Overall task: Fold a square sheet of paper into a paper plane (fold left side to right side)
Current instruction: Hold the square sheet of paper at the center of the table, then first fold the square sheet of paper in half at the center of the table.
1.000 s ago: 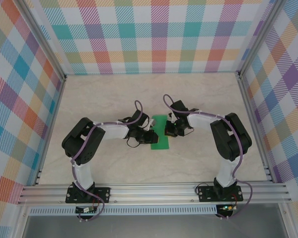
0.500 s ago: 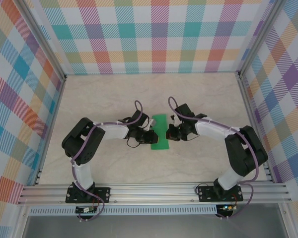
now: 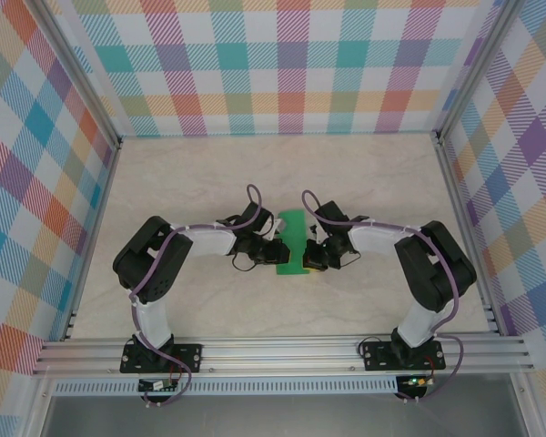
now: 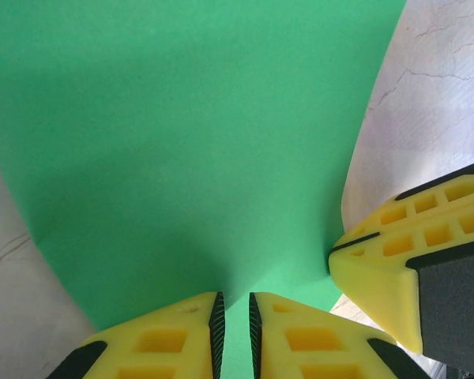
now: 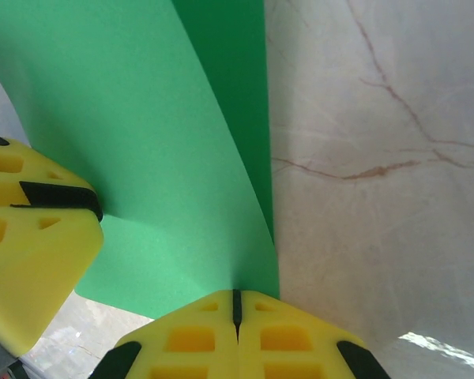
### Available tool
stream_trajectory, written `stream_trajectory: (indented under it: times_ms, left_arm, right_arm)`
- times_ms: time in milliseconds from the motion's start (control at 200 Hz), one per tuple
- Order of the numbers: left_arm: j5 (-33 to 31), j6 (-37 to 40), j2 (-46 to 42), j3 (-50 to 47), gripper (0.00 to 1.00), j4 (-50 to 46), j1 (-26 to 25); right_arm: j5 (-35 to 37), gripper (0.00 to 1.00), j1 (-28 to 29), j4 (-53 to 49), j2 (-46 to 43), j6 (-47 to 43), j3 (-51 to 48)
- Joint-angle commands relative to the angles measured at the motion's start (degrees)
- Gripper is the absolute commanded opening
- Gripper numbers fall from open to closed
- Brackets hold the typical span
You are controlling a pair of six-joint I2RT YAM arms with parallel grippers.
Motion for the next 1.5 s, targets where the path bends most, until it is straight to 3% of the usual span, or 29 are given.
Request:
stream_trajectory:
  times_ms: [0, 415, 760, 1200, 1495]
  left_arm:
    - [-2.4, 1.6, -1.3, -0.5, 0.20, -4.5, -0.2]
    - [3.7, -1.8, -8.5, -2.9, 0.23, -1.5, -1.0]
    - [2.8, -6.5, -4.2, -4.8, 0.21, 6.0, -1.7]
    - [2.2, -2.0, -4.3, -9.1, 0.20, 2.1, -2.6]
    - [6.4, 2.0, -7.5, -13.0, 0.21, 0.7, -3.1]
  right_arm:
    - [3.2, 0.01, 0.4, -3.4, 2.4, -0.8, -0.3]
    - [4.7, 0.01, 0.7, -5.3, 4.3, -1.1, -0.5]
    - [5.3, 0.01, 0.8, -6.3, 4.5, -1.3, -0.2]
    - [5.9, 0.01, 0.8, -7.4, 4.2, -1.4, 0.2]
    - [6.2, 0.01, 0.8, -7.7, 4.8, -1.5, 0.3]
